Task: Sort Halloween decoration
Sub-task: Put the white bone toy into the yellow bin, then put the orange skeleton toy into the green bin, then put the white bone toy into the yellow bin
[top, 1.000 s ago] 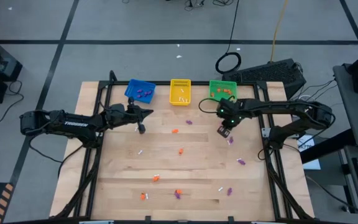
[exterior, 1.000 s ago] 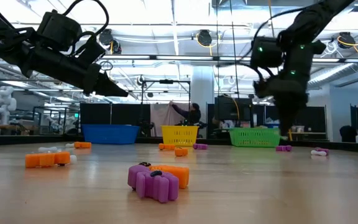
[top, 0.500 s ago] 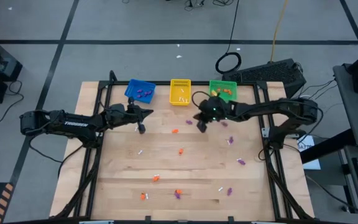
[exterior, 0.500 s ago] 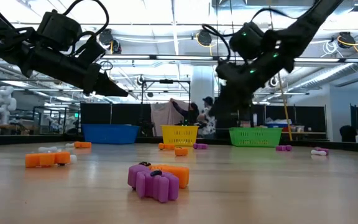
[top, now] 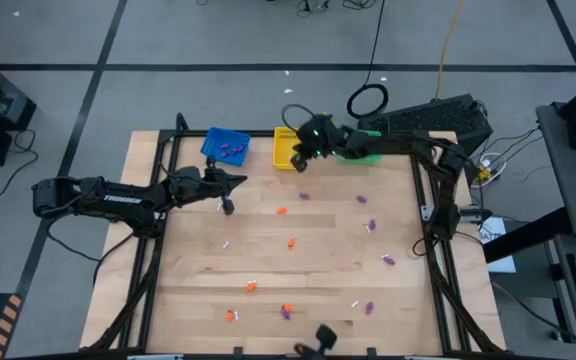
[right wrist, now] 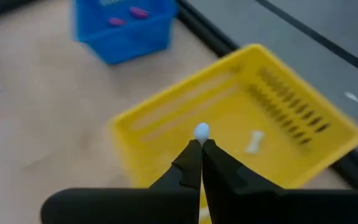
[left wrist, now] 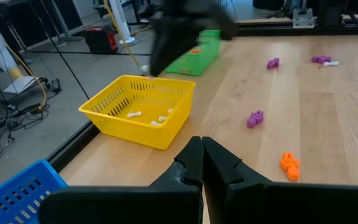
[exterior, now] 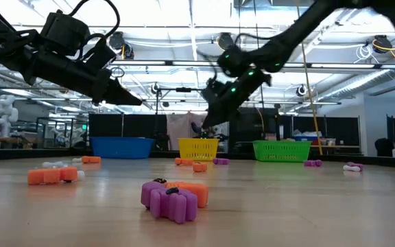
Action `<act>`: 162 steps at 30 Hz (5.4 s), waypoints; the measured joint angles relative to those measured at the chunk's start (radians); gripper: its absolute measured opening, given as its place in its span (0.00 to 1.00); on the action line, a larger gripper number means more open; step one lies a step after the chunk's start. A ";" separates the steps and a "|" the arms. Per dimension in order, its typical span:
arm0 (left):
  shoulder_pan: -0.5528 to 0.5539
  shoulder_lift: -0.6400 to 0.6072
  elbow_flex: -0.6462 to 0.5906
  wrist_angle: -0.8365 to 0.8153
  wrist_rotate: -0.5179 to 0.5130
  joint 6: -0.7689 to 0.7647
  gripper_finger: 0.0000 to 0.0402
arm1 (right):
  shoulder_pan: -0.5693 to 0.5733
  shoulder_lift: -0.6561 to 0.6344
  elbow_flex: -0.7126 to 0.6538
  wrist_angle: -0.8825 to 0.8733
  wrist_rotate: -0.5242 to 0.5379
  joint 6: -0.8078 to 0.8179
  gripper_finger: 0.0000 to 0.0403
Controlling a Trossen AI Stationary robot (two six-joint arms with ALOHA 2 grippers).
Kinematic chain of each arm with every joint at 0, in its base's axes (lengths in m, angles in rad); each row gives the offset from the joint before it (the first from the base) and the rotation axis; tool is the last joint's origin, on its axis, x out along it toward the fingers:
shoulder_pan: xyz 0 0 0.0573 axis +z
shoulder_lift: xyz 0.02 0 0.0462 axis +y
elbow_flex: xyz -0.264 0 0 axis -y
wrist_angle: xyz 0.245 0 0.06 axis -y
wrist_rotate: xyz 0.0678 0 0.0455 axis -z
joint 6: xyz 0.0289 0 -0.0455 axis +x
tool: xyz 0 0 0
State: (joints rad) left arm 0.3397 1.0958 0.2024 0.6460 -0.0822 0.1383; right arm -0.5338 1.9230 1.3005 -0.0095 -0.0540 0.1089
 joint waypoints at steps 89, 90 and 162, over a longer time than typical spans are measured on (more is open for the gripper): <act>0.000 0.000 0.000 -0.010 0.048 0.023 0.00 | 0.566 0.195 0.240 -0.633 -0.110 -0.386 0.03; 0.000 0.000 0.000 -0.010 0.048 0.023 0.00 | 0.566 0.182 0.238 -0.639 -0.107 -0.387 0.03; 0.000 0.000 0.000 0.003 0.053 -0.001 0.00 | -0.335 -0.340 -0.182 -0.495 0.083 -0.110 0.28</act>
State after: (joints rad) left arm 0.3401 1.0954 0.2028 0.6490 -0.0297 0.1369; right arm -0.8689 1.5830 1.1183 -0.5048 0.0291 -0.0010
